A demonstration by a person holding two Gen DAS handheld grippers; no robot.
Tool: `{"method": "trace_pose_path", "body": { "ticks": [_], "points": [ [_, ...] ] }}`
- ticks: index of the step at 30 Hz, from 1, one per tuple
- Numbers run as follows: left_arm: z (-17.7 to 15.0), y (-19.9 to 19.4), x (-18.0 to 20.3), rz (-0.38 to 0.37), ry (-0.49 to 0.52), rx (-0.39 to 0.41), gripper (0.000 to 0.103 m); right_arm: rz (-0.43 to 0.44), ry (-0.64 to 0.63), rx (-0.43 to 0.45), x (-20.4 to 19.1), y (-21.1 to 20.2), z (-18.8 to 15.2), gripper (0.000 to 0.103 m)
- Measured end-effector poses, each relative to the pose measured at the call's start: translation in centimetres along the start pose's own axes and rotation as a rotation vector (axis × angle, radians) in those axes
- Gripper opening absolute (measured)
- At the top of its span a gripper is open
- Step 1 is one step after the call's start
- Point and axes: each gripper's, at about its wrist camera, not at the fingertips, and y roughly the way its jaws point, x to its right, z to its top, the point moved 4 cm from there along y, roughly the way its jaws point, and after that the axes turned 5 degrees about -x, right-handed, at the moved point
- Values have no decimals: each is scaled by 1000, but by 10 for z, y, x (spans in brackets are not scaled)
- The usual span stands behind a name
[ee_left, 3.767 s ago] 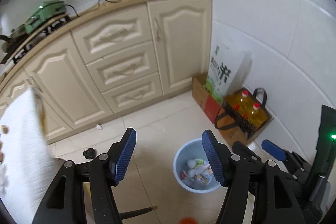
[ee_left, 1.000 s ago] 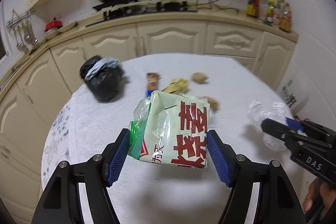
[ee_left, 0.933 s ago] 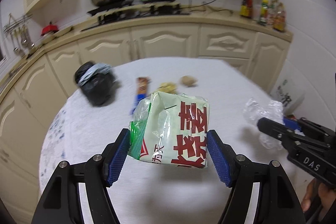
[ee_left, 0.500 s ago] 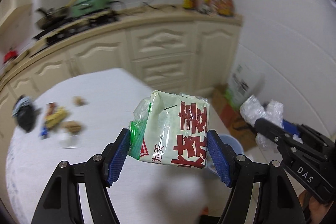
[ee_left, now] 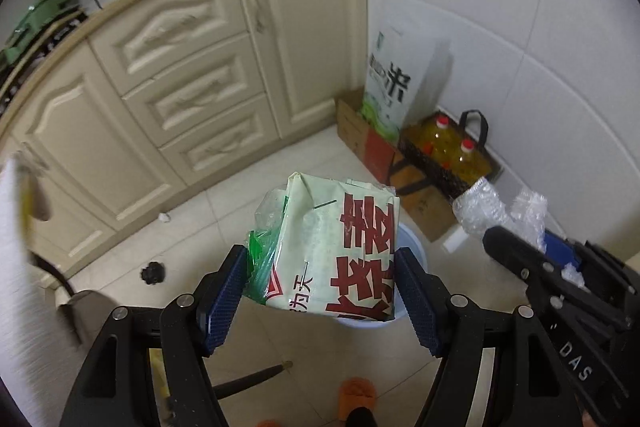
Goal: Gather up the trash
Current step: 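Carry both items over the blue bin and open both tools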
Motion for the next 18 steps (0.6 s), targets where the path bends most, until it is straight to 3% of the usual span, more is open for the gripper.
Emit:
{"method": "trace_pose_path", "body": {
  "ticks": [6, 8, 15, 18],
  "points": [
    [37, 75, 26, 0, 33, -40, 73, -11, 73, -43, 40, 47, -1, 30],
    [42, 98, 26, 7, 25, -54, 80, -8, 86, -51, 45, 59, 0, 30],
    [48, 122, 29, 61, 16, -41, 82, 10, 116, -65, 52, 88, -1, 30],
    [38, 112, 32, 72, 5, -35, 82, 27, 129, -66, 51, 95, 1, 32]
  ]
}}
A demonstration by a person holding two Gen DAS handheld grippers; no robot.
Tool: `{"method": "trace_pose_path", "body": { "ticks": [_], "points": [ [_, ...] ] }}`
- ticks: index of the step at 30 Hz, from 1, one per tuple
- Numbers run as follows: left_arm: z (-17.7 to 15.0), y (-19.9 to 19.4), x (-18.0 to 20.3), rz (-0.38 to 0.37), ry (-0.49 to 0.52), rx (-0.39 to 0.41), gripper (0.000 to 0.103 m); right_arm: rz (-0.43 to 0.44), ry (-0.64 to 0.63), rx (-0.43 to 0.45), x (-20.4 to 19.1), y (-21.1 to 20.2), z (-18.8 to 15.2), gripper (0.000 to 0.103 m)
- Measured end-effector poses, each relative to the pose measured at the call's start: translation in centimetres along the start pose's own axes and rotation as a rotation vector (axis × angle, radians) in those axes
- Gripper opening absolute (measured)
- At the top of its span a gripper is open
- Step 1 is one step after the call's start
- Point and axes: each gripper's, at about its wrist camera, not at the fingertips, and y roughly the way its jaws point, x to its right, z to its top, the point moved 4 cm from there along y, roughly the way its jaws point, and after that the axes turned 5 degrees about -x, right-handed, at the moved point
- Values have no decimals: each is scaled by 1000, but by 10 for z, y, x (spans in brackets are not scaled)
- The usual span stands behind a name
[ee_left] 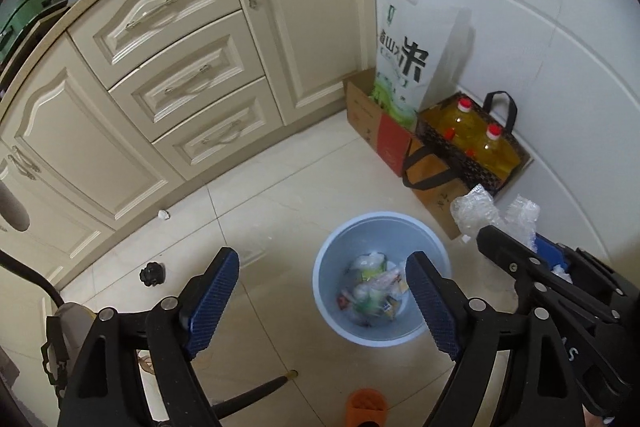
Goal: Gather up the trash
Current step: 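Carry both items over the blue bin and open both tools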
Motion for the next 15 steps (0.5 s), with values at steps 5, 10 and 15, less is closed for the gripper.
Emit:
{"method": "trace_pose_path", "body": {
  "ticks": [5, 10, 15],
  "points": [
    [-8, -20, -4, 23, -37, 20, 82, 26, 12, 20, -5, -1, 8, 50],
    [-20, -58, -8, 11, -75, 53, 82, 18, 6, 57, -13, -27, 12, 65],
    [-42, -117, -14, 7, -102, 114, 82, 4, -25, 93, -30, -71, 11, 67]
  ]
}}
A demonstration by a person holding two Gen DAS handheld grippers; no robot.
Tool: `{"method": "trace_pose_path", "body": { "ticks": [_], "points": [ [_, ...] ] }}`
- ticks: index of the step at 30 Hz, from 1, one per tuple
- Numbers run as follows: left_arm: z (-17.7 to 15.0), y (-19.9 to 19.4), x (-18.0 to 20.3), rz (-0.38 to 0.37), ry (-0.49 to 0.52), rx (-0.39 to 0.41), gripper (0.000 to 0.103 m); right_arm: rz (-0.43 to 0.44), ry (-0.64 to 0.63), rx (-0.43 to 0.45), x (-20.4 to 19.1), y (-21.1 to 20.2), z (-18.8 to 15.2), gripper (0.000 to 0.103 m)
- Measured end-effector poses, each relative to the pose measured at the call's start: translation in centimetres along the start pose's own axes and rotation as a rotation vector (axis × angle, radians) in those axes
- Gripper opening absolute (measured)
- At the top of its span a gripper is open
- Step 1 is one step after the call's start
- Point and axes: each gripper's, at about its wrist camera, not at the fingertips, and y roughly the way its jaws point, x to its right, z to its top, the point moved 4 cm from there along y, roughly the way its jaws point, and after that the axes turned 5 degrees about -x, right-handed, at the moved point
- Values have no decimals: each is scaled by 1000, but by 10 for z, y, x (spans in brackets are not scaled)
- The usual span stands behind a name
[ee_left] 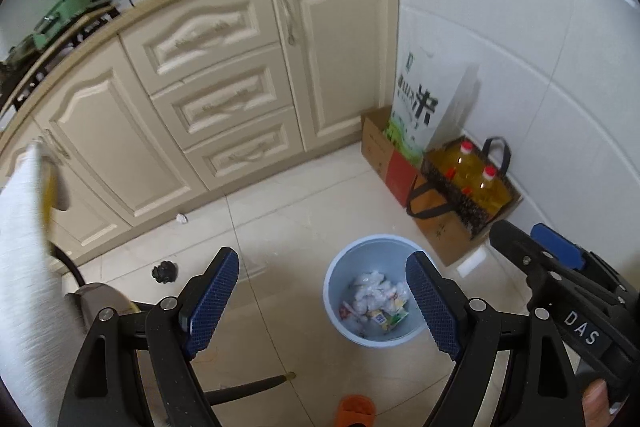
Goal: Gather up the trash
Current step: 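Carry both items over the blue bin and open both tools, then turn both tools back toward the table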
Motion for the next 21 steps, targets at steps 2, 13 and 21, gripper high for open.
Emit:
{"method": "trace_pose_path", "body": {
  "ticks": [2, 13, 21],
  "points": [
    [-9, -32, -7, -7, -23, 34, 83, -1, -17, 23, -12, -24, 1, 70],
    [-94, -217, -97, 28, -106, 287, 95, 35, -212, 156, -137, -149, -16, 83],
    [-181, -299, -235, 146, -219, 383, 102, 106, -422, 183, -273, -183, -43, 91]
  ]
}}
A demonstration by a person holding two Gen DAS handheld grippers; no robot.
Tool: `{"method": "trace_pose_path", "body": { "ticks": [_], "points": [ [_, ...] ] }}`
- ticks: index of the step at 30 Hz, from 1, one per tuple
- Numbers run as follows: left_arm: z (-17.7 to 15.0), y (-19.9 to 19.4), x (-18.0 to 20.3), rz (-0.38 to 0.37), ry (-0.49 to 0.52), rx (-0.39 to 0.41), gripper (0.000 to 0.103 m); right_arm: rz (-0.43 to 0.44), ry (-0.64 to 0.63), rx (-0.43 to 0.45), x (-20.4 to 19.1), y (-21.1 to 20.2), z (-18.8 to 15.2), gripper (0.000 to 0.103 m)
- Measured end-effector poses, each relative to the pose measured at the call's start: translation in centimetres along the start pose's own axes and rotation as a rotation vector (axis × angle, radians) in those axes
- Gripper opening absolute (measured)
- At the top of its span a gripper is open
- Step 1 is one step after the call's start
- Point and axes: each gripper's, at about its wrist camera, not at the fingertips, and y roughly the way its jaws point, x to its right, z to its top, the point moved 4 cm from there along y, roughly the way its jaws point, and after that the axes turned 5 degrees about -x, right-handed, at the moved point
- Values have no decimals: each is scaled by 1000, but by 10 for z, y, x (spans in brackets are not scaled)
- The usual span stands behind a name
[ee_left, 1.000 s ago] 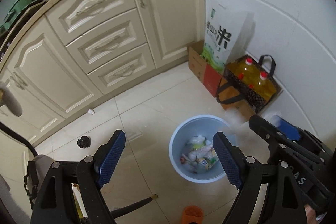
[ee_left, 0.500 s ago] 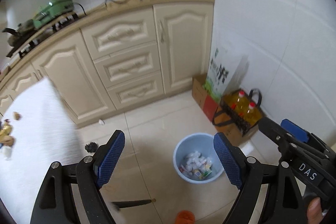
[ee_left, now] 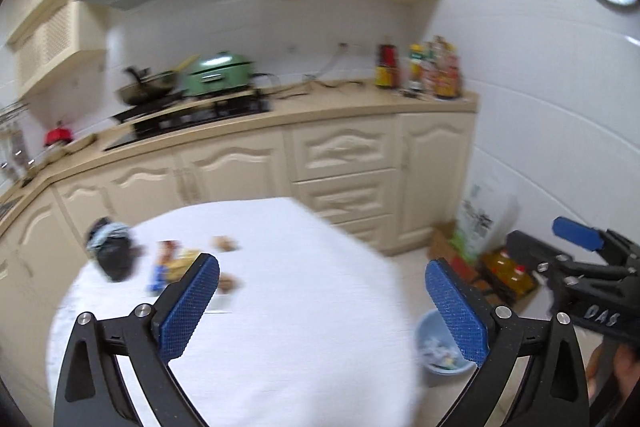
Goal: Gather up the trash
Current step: 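Turn both tools back toward the table, then grasp the chocolate bar wrapper with the left tool while the right tool grasps the brown lump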
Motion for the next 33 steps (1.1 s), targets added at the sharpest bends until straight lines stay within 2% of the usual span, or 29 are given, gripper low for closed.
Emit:
{"method": "trace_pose_path", "body": {
  "ticks": [3, 8, 16, 21, 27, 28, 31, 33],
  "points": [
    [-12, -5, -60, 52, -48, -12, 102, 39, -71, -10, -51, 13, 10, 92],
    [-28, -6, -140, 140, -103, -45, 102, 90, -155, -53, -110, 45, 16, 93],
    [-47, 26, -220, 153, -187, -190, 101, 126, -252, -160, -177, 116, 14, 93],
    [-55, 36, -240, 140, -201, -249, 101, 146, -310, -262, -213, 176, 3, 93],
    [-25, 97, -244, 135, -161, -319, 101, 175, -361, -360, -245, 230, -14, 89],
    [-15, 116, -246, 136, -158, -330, 101, 181, -367, -378, -247, 237, -17, 86],
    [1, 155, -240, 108, -151, -357, 101, 219, -351, -412, -246, 249, -21, 63],
    [2, 170, -233, 83, -149, -373, 101, 246, -342, -421, -246, 250, -21, 60]
  ]
}}
